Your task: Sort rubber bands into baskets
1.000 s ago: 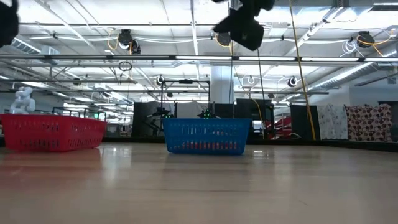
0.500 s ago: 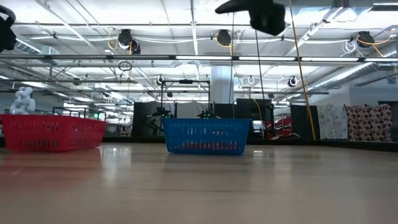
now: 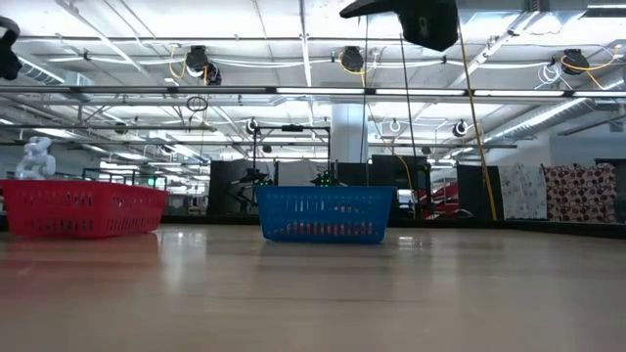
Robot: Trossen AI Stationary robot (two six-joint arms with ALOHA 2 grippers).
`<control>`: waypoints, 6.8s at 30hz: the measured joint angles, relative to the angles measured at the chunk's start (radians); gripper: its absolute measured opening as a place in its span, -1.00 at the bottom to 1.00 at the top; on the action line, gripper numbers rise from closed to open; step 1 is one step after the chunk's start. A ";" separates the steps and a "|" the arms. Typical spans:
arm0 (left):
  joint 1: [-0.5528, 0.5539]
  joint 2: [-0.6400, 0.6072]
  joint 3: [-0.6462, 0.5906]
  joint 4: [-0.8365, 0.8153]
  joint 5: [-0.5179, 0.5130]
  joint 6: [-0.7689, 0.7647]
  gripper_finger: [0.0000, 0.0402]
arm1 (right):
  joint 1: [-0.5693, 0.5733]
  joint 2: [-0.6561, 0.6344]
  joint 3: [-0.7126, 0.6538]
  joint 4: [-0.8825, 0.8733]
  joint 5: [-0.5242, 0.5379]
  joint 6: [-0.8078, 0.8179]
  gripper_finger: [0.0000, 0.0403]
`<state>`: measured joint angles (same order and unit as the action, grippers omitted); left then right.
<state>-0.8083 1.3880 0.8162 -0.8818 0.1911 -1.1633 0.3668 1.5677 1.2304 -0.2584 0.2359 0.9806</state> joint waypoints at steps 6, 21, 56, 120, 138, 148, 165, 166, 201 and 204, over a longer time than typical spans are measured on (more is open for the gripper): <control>0.000 0.000 0.000 0.000 0.055 -0.002 -0.02 | -0.024 0.000 0.000 -0.001 -0.001 -0.101 -0.01; 0.022 0.000 0.078 -0.023 -0.048 -0.009 -0.02 | -0.144 0.000 0.000 -0.013 -0.108 -0.489 -0.01; 0.801 -0.133 0.505 0.242 -0.421 1.051 -0.02 | -0.415 -0.582 0.000 -0.417 -0.243 -0.844 -0.01; 0.916 -1.149 -0.637 0.820 -0.315 0.750 -0.03 | -0.416 -1.293 -1.202 0.550 -0.288 -0.306 -1.00; 0.921 -1.387 -0.678 0.653 -0.402 0.645 -0.03 | -0.496 -1.513 -1.201 0.241 -0.257 -0.477 -1.00; 0.921 -1.365 -0.753 0.764 -0.440 0.707 -0.03 | -0.505 -1.486 -1.201 0.236 -0.240 -0.741 -1.00; 0.921 -1.353 -0.754 0.764 -0.480 0.883 -0.03 | -0.505 -1.478 -1.201 0.235 -0.238 -0.802 -1.00; 0.921 -1.353 -0.754 0.764 -0.479 0.883 -0.03 | -0.505 -1.478 -1.201 0.235 -0.238 -0.802 -1.00; 0.921 -1.353 -0.755 0.762 -0.476 0.883 -0.03 | -0.505 -1.478 -1.201 0.235 -0.237 -0.802 -1.00; 0.921 -1.353 -0.755 0.762 -0.476 0.883 -0.03 | -0.505 -1.478 -1.201 0.235 -0.237 -0.802 -1.00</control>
<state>0.1131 0.0349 0.0612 -0.1196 -0.2848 -0.2806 -0.1379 0.0898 0.0299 -0.0238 -0.0013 0.1787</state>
